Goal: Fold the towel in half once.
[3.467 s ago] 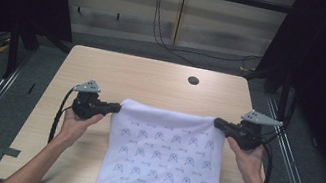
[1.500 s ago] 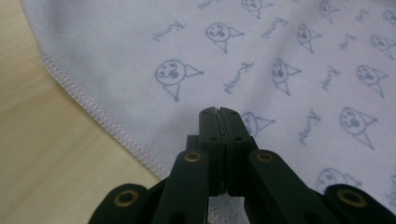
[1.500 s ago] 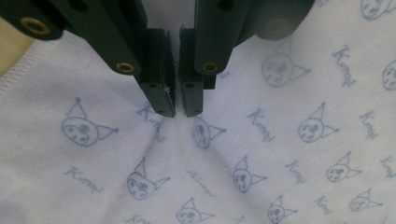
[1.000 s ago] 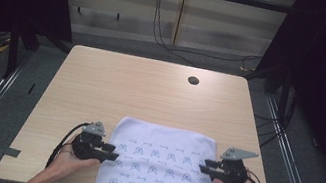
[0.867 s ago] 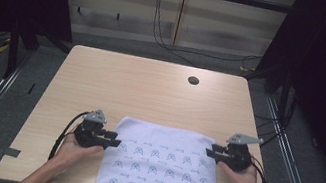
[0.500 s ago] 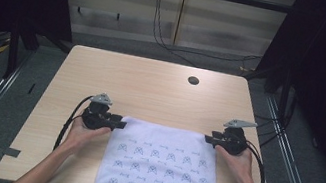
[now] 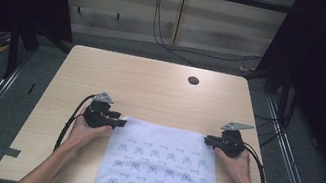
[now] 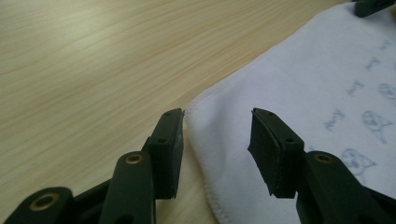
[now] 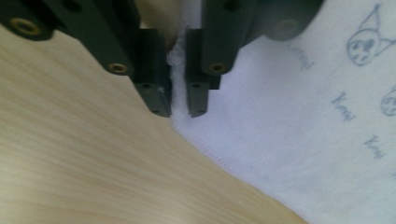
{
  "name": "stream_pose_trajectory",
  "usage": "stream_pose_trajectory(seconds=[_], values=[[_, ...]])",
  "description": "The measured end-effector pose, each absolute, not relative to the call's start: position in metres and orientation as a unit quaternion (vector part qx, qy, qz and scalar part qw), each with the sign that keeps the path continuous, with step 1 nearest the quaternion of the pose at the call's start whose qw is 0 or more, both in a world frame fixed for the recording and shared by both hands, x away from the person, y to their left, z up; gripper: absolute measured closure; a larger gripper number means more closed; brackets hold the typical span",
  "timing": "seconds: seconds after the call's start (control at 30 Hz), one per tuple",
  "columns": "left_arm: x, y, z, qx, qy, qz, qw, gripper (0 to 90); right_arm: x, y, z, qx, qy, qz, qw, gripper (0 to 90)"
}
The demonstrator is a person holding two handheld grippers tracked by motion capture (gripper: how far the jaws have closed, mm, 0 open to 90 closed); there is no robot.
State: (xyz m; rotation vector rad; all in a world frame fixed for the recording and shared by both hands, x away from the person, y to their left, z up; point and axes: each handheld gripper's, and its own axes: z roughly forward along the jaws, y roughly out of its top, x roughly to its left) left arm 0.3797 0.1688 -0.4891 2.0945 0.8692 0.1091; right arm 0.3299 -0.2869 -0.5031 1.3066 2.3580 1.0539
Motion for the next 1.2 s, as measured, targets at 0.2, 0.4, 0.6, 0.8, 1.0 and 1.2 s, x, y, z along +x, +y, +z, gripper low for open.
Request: stream_pose_trajectory(seconds=[0.2,0.4,0.6,0.8,1.0,1.2], values=[[0.386,0.168,-0.499,0.841,0.362,0.025,0.402,66.3,0.329,-0.289,-0.503,0.459,0.796,0.380,0.104,85.9],[0.384,0.167,-0.501,0.848,0.343,0.002,0.404,87.2,0.327,-0.291,-0.498,0.459,0.788,0.399,0.095,86.2],[0.389,0.177,-0.489,0.816,0.354,-0.017,0.457,87.6,0.328,-0.296,-0.483,0.463,0.771,0.428,0.095,86.7],[0.395,0.185,-0.466,0.800,0.351,0.001,0.487,87.6,0.336,-0.301,-0.460,0.459,0.747,0.469,0.108,86.7],[0.407,0.186,-0.439,0.787,0.348,0.024,0.509,87.7,0.356,-0.297,-0.423,0.444,0.728,0.504,0.137,86.7],[0.424,0.189,-0.409,0.776,0.349,0.058,0.522,87.7,0.383,-0.301,-0.391,0.453,0.713,0.514,0.151,86.8]])
